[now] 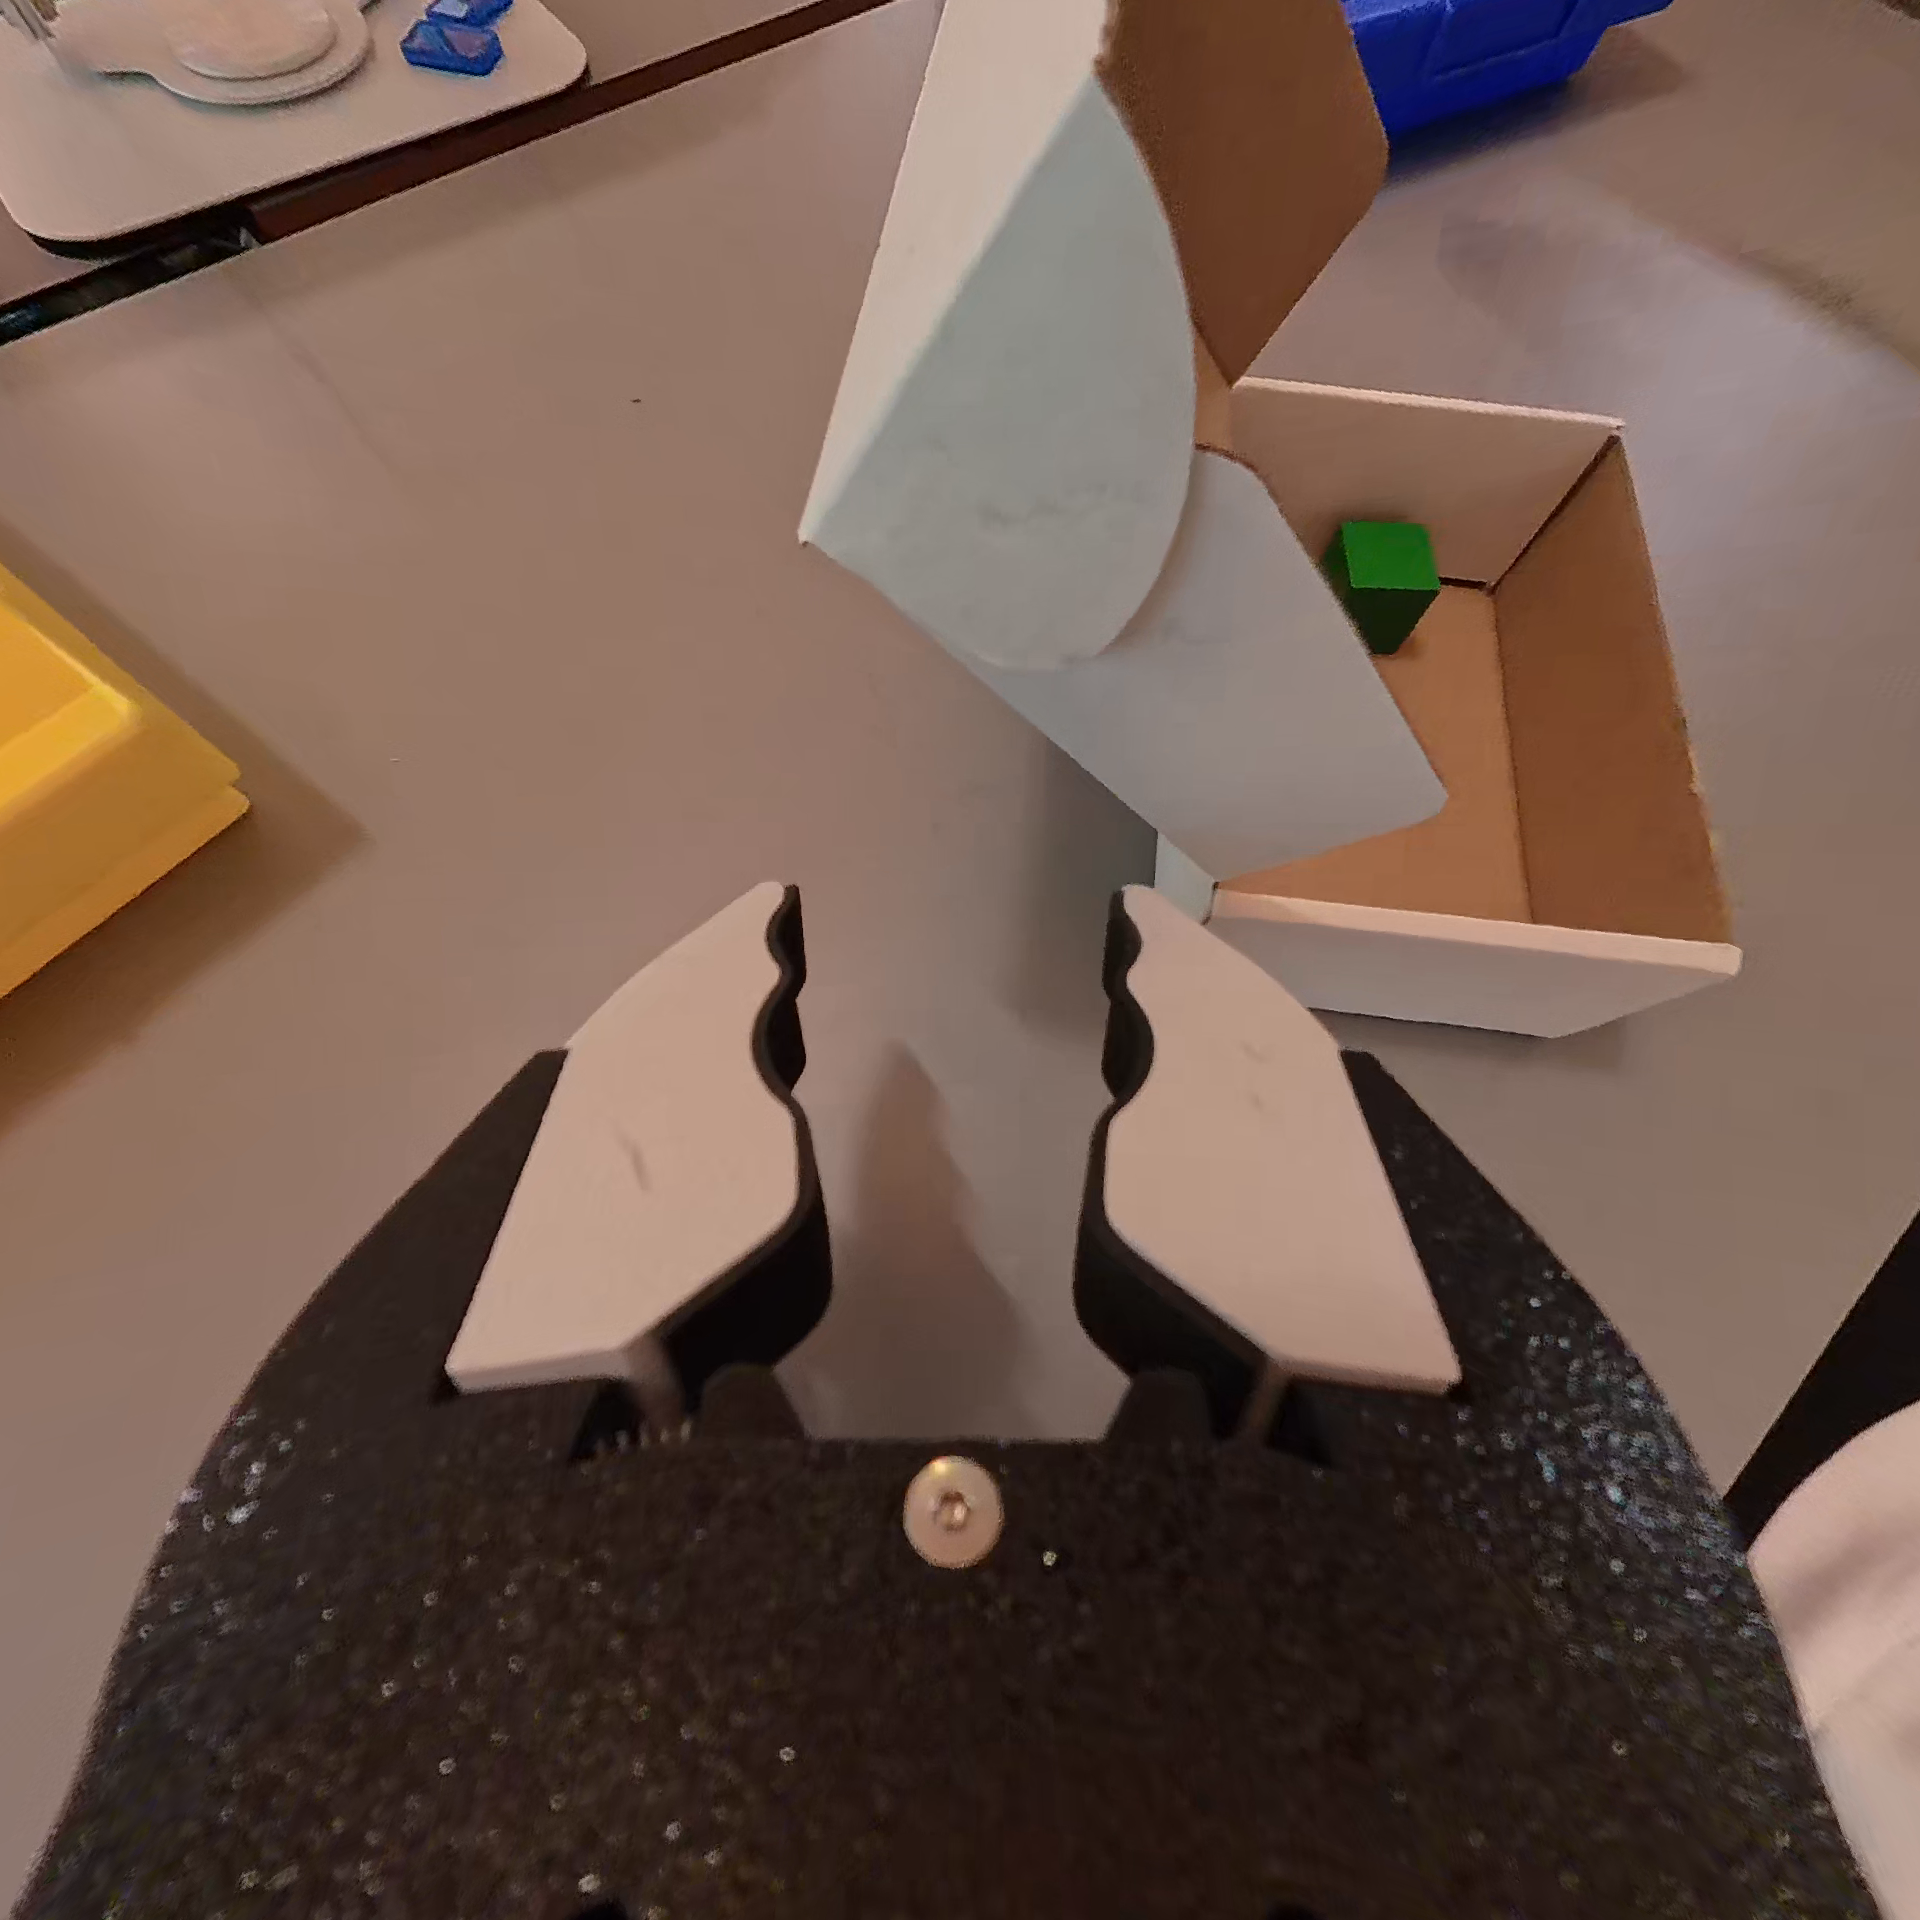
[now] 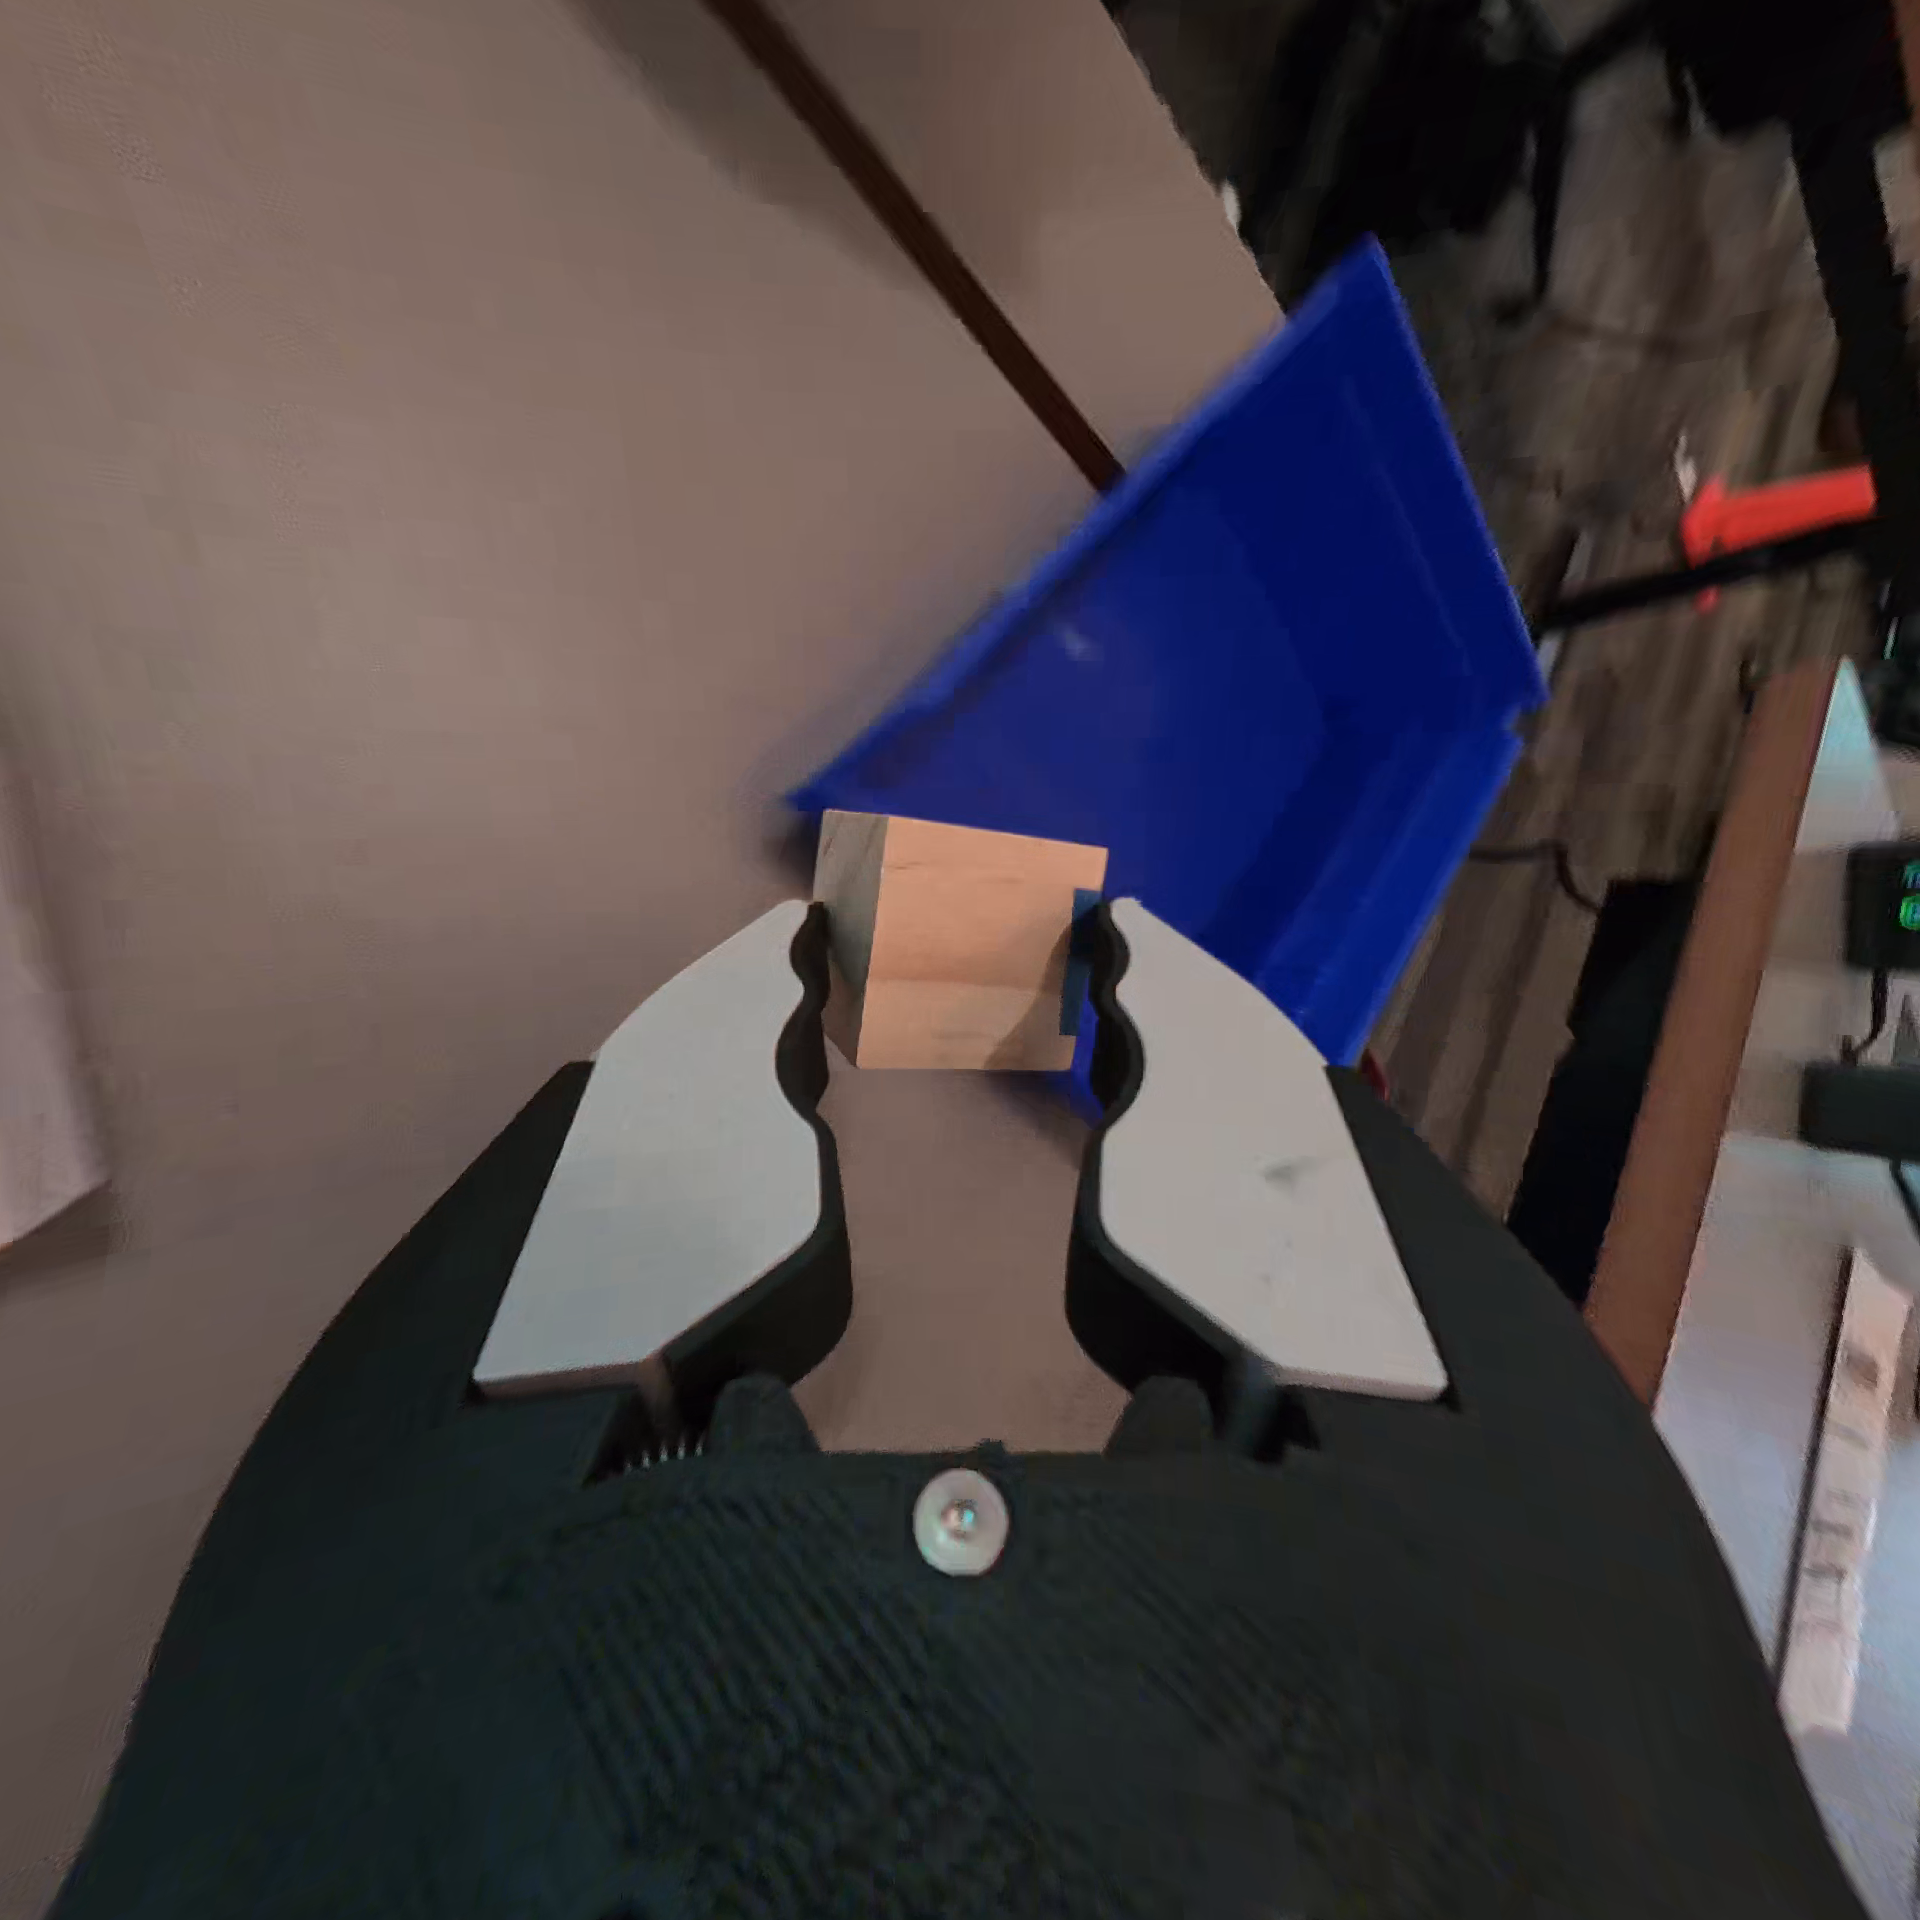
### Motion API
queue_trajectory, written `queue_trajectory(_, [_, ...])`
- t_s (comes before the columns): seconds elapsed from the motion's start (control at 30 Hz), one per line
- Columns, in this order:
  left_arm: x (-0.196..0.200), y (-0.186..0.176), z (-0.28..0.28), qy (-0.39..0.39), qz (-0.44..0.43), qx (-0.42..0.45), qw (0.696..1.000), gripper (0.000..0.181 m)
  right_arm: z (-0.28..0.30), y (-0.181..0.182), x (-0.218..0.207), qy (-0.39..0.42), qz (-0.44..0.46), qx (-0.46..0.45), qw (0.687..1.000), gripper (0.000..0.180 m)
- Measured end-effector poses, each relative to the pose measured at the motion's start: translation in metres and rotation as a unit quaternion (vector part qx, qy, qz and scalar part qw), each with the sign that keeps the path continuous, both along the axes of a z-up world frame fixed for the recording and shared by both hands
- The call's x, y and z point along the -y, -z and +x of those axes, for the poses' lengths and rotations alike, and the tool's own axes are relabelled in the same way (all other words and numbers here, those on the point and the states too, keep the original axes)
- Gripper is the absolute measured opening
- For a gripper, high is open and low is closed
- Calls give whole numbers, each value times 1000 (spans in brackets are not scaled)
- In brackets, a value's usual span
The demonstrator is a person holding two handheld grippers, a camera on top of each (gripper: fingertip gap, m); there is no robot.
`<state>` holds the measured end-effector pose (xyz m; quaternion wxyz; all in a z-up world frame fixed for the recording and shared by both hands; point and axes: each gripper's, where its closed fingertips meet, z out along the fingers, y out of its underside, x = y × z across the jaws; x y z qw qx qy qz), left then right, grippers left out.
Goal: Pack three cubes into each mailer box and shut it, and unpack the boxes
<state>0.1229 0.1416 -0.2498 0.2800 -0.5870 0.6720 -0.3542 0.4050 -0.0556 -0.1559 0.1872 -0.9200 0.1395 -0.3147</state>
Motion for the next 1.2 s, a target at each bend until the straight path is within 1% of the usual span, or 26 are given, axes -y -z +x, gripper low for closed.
queue_trajectory(0.03, [0,0,0,0,0,0,1000,54,23,4,6,26,1,-5,1000,48])
queue_trajectory(0.1, [-2,0,-1,-2,3,-1,1000,54,60,16,7,50,14,-13,999,48])
queue_trajectory(0.17, [-4,2,-1,-4,9,-4,1000,54,82,37,5,64,12,-38,997,49])
queue_trajectory(0.3, [-7,9,-1,-5,8,-14,1000,54,110,77,7,75,-44,-44,995,49])
queue_trajectory(0.4, [-8,14,0,-6,2,-21,1000,53,119,98,6,84,-38,-71,993,50])
queue_trajectory(0.53, [-6,18,1,-1,-5,-25,1000,53,111,121,-2,50,-45,-123,990,50])
queue_trajectory(0.6, [-4,18,3,2,-6,-26,1000,53,108,122,-3,31,-58,-128,990,50])
queue_trajectory(0.67, [-2,19,4,7,-6,-27,1000,53,99,125,-3,-6,-82,-153,985,50])
queue_trajectory(0.77, [0,17,6,11,-4,-26,1000,53,96,126,5,-29,-119,-155,980,50])
queue_trajectory(0.87, [0,14,6,11,-2,-21,1000,53,93,127,7,-13,-98,-166,981,50])
queue_trajectory(0.97, [-2,12,5,8,-5,-17,1000,53,92,123,6,-11,-66,-149,987,49])
queue_trajectory(1.07, [-4,9,4,6,-5,-14,1000,53,91,107,12,-8,-62,-107,992,61])
queue_trajectory(1.13, [-4,6,3,5,-2,-11,1000,53,83,90,20,3,-63,-82,995,69])
queue_trajectory(1.2, [-4,3,3,5,-1,-6,1000,53,69,68,23,10,-42,-47,998,69])
